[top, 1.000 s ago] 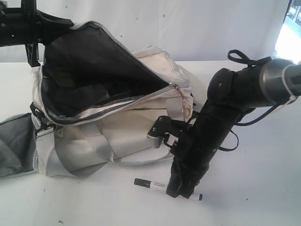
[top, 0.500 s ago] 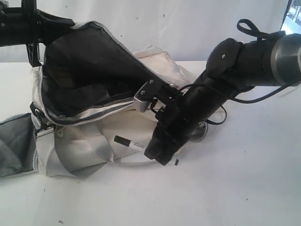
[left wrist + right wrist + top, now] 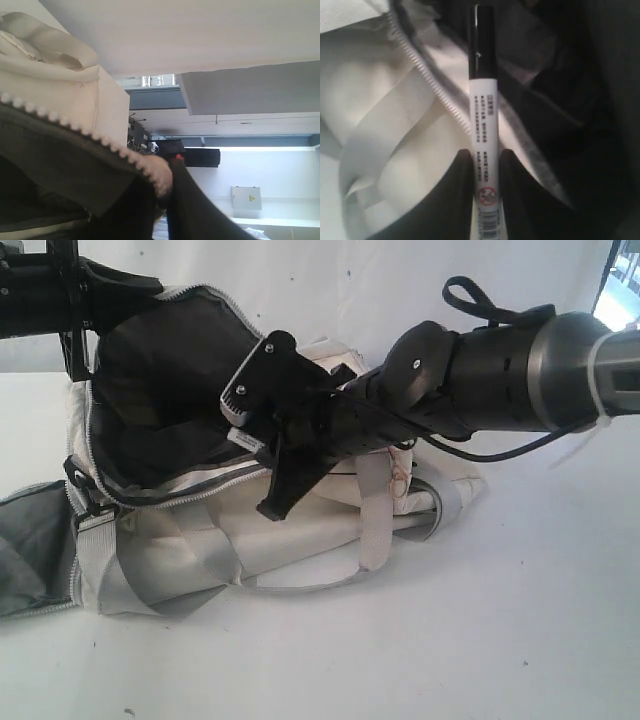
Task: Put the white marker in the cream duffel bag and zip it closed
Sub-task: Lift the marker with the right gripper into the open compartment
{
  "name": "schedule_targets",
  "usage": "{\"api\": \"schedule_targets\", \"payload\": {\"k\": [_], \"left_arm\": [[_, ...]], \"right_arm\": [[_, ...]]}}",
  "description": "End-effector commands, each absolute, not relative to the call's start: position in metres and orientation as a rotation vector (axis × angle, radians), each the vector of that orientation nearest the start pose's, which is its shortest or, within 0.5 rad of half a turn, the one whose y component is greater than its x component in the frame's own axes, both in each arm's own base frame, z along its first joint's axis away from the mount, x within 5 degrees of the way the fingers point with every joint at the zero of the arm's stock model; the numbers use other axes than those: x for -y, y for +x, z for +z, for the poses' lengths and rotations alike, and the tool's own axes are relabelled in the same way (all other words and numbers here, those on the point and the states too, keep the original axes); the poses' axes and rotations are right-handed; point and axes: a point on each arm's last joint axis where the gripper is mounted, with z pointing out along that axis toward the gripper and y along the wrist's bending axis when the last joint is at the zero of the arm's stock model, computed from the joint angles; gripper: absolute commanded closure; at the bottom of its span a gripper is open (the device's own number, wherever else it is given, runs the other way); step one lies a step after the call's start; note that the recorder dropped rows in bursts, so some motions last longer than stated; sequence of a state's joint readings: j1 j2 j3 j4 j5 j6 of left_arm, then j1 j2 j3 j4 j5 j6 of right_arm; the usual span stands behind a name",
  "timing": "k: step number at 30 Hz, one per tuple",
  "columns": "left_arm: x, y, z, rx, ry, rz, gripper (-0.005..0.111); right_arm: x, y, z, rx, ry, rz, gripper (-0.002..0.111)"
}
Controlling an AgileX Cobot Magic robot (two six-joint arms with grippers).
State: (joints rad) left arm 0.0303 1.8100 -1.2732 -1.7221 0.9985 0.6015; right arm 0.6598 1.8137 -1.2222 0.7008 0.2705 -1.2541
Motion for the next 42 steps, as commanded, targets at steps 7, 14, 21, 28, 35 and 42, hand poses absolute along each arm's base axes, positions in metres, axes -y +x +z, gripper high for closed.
{"api": "schedule_targets", "payload": {"k": [7,14,21,28,35,42], "left_arm": [[0.066,0.390,0.295,-1.963,-0.450,-1.718,0.107],[0.066,0.390,0.295,-1.963,-0.446,-1.722,0.107],[0.067,0.389,0.296,-1.964,-0.427,-1.744,0.107],[0.067,0.389,0.296,-1.964,-0.428,-1.743,0.107],[0.067,0.389,0.296,-1.964,-0.430,-1.741,0.107],[0.067,0.388,0.296,-1.964,-0.424,-1.748,0.107]], "right_arm": [[-0.267,0.320,0.225,-1.639,-1.400,0.037,0.108],[-0.272,0.328,0.217,-1.560,-1.484,-0.048,0.108],[-0.282,0.341,0.211,-1.515,-1.519,-0.082,0.108],[-0.290,0.346,0.223,-1.483,-1.505,-0.068,0.108],[-0.291,0.356,0.207,-1.502,-1.469,-0.115,0.108],[-0.291,0.360,0.201,-1.505,-1.447,-0.144,0.108]]}}
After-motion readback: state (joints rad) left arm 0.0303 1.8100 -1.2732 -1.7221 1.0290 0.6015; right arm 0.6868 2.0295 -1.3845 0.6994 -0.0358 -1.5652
